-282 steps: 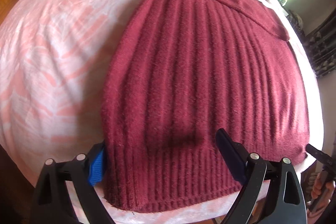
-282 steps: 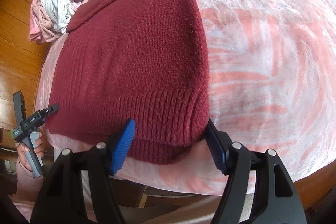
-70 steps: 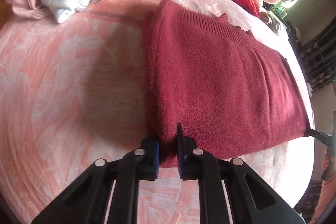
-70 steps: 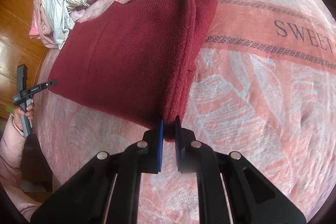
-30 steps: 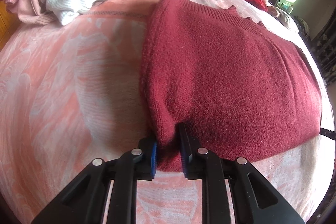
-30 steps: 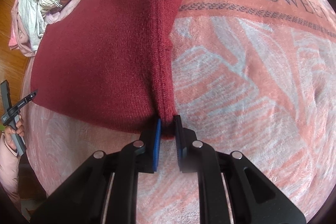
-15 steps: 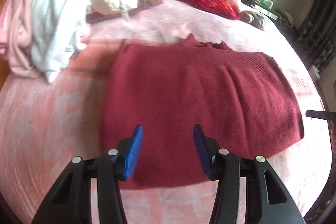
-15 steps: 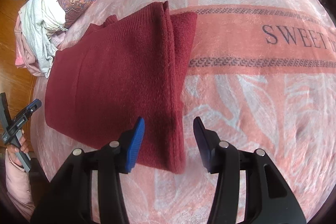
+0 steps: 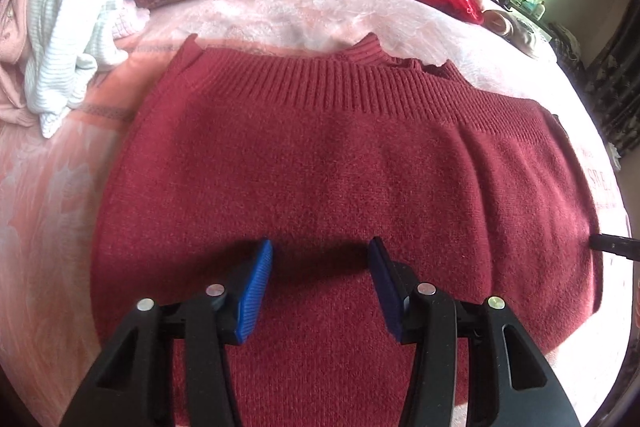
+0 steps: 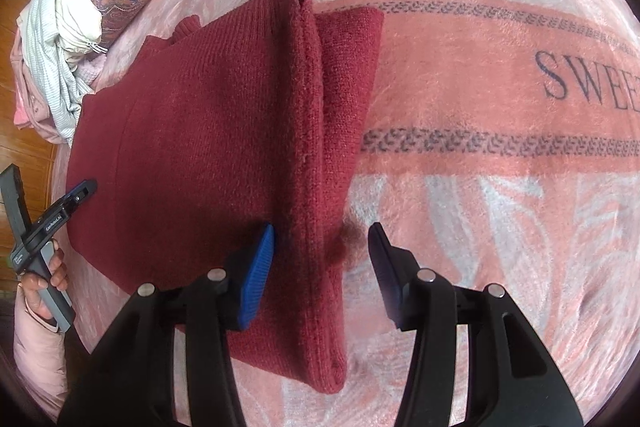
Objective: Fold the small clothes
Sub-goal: 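Move the right tool to the folded sweater's end and grasp it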
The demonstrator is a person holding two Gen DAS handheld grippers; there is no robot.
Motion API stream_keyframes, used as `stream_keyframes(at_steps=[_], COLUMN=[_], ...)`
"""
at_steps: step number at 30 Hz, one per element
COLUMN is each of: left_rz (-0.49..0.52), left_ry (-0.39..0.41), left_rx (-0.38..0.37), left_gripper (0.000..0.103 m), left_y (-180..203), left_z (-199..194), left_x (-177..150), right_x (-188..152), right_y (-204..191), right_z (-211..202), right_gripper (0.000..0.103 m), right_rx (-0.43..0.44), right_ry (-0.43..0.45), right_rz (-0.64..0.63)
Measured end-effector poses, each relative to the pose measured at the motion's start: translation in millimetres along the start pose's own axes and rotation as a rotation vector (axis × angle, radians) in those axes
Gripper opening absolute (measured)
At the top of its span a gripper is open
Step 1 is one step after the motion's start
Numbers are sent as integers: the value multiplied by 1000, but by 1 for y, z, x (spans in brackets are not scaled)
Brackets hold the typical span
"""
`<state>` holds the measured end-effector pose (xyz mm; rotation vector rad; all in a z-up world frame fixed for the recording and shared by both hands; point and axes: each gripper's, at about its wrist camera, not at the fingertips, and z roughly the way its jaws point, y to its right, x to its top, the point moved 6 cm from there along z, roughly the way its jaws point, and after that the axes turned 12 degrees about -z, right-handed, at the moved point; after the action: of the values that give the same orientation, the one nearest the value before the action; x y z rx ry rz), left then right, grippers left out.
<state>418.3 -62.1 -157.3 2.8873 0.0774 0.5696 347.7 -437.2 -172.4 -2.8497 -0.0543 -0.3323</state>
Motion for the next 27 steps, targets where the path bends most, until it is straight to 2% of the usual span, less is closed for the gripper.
stream_keyframes(at_steps=[8, 11, 12, 13, 14, 19, 27], left_rz=[22, 41, 51, 60, 66, 72, 92], left_ry=[37, 50, 55, 58, 63, 77, 78], left_rx=[0, 13, 16, 19, 22, 12, 4], left_gripper=[52, 53, 54, 54, 55, 56, 57], left_y=[2, 4, 5, 5, 6, 6, 6], left_z=[4, 5, 5, 6, 6, 6, 6], left_x=[-1, -1, -2, -2, -2, -2, -3], right_x=[-6, -8, -8, -8, -7, -5, 1], right_y=[6, 3, 1, -1, -4, -8, -22], right_z=[10, 9, 10, 10, 11, 12, 1], right_gripper=[50, 42, 38, 29, 29, 26, 21], right_rx=[34, 26, 31, 53, 53, 35, -47], right_ry=[30, 48, 53, 58, 62, 60, 21], right_rz=[-8, -29, -28, -20, -14, 6, 0])
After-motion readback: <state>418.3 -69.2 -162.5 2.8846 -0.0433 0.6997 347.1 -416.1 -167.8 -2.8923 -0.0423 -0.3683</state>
